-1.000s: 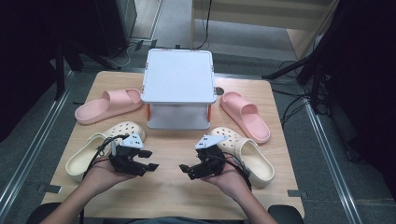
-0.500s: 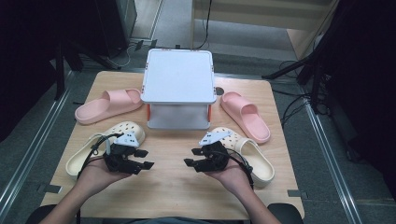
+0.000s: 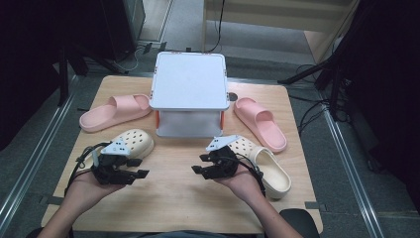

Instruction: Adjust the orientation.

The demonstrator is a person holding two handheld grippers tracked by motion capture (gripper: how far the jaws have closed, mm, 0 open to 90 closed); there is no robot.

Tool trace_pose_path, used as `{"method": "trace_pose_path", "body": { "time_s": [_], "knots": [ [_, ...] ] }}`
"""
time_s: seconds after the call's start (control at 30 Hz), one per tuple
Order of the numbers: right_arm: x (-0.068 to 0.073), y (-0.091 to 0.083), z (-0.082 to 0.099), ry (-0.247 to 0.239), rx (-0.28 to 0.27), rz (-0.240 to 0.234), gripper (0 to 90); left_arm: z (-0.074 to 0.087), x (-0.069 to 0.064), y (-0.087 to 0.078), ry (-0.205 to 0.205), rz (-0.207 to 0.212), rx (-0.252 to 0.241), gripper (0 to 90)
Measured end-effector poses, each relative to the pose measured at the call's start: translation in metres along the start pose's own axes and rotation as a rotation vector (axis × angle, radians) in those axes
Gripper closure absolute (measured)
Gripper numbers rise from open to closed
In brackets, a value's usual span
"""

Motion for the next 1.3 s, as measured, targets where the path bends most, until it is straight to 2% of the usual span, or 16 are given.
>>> {"method": "trace_pose_path", "body": {
  "time_s": [0.13, 0.3, 0.43, 0.57, 0.77, 0.83, 0.93, 0.97, 1.03, 1.17, 1.23, 1.3],
  "knots": [
    [0.0, 0.003, -0.003, -0.007, 0.0, -0.006, 49.5, 0.006, 0.008, -0.011, -0.028, -0.022, -0.012, 52.5],
    [0.001, 0.006, -0.005, -0.016, 0.005, -0.013, 49.3, 0.011, 0.012, -0.016, -0.035, -0.039, -0.01, 52.3],
    [0.001, 0.008, -0.007, -0.021, 0.01, -0.019, 49.0, 0.014, 0.019, -0.025, -0.04, -0.07, -0.023, 52.1],
    [0.0, 0.01, -0.009, -0.024, 0.011, -0.023, 49.0, 0.021, 0.032, -0.039, -0.091, -0.096, -0.048, 51.6],
    [0.001, 0.012, -0.009, -0.028, 0.015, -0.026, 49.0, 0.027, 0.044, -0.048, -0.121, -0.124, -0.065, 51.6],
    [0.002, 0.012, -0.009, -0.031, 0.021, -0.026, 48.8, 0.03, 0.055, -0.046, -0.147, -0.137, -0.065, 51.6],
    [0.002, 0.013, -0.009, -0.03, 0.025, -0.027, 48.7, 0.032, 0.061, -0.042, -0.155, -0.138, -0.062, 52.0],
    [0.002, 0.013, -0.009, -0.032, 0.026, -0.026, 48.6, 0.033, 0.063, -0.04, -0.165, -0.137, -0.059, 55.7],
    [0.002, 0.013, -0.008, -0.033, 0.027, -0.026, 48.6, 0.034, 0.067, -0.035, -0.174, -0.124, -0.047, 56.9],
    [0.003, 0.015, -0.008, -0.036, 0.032, -0.027, 48.5, 0.034, 0.073, -0.025, -0.171, -0.131, -0.021, 61.1],
    [0.004, 0.016, -0.008, -0.04, 0.036, -0.031, 48.5, 0.034, 0.077, -0.019, -0.163, -0.134, -0.009, 67.7],
    [0.004, 0.016, -0.008, -0.041, 0.036, -0.032, 48.5, 0.033, 0.078, -0.018, -0.16, -0.123, -0.018, 69.2]
  ]
}}
Point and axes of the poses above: each handheld gripper's, and its own axes: y roughly forward along the jaws, z roughly out of its underside, x roughly to its left, the point moved 7 cm from there along y, roughly forward along the jaws, and after that the axes turned 9 degrees about -y, right-handed, at the moved point
